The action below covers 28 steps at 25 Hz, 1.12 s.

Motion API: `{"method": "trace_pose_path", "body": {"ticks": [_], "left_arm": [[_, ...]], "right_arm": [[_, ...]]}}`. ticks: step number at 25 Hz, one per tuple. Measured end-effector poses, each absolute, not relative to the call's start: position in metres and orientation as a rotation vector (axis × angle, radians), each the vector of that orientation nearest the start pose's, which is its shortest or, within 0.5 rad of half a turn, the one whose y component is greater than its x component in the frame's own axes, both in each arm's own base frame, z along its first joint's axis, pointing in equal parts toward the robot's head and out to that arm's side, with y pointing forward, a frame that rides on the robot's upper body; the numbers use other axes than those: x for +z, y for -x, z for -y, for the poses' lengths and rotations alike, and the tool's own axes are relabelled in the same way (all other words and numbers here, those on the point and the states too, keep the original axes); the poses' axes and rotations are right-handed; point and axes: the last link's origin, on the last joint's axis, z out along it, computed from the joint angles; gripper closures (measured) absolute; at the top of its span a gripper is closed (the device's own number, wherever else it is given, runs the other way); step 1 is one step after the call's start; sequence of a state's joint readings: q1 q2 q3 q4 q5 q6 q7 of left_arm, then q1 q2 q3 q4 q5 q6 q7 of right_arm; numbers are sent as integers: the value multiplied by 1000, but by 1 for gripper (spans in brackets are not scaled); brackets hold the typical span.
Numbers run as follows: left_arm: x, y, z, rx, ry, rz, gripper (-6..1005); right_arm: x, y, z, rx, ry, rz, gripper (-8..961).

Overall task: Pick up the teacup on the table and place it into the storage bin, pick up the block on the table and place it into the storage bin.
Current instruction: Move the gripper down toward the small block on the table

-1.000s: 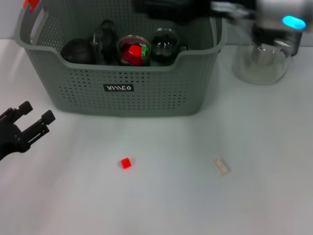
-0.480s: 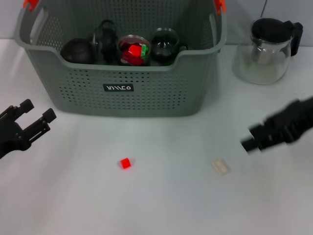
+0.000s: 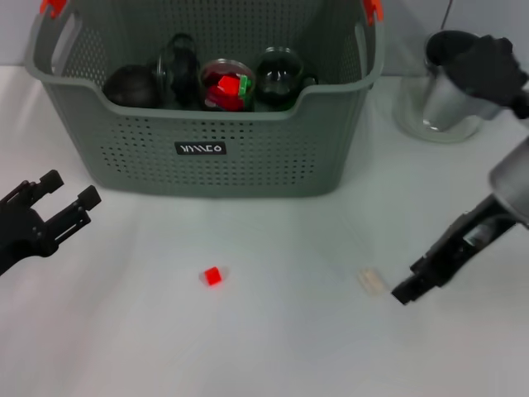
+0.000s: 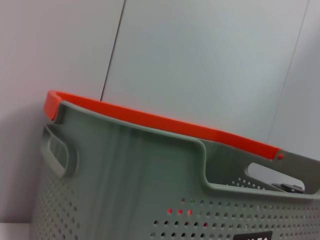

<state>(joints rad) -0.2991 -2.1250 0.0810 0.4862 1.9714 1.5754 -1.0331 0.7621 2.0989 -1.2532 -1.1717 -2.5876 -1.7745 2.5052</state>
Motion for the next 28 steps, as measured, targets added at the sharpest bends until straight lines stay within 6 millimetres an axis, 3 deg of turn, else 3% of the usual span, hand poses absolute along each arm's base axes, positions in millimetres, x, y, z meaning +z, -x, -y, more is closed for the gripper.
{"method": "trace_pose_path", "body": {"ticks": [10, 28], "left_arm": [[26, 359, -253, -904, 2024, 780, 247], [27, 360, -251, -900, 2017, 783, 247]], "right_arm": [[-59, -165, -357, -703, 2548, -1182, 403], [-77, -170, -357, -742, 2487, -1132, 403]]}}
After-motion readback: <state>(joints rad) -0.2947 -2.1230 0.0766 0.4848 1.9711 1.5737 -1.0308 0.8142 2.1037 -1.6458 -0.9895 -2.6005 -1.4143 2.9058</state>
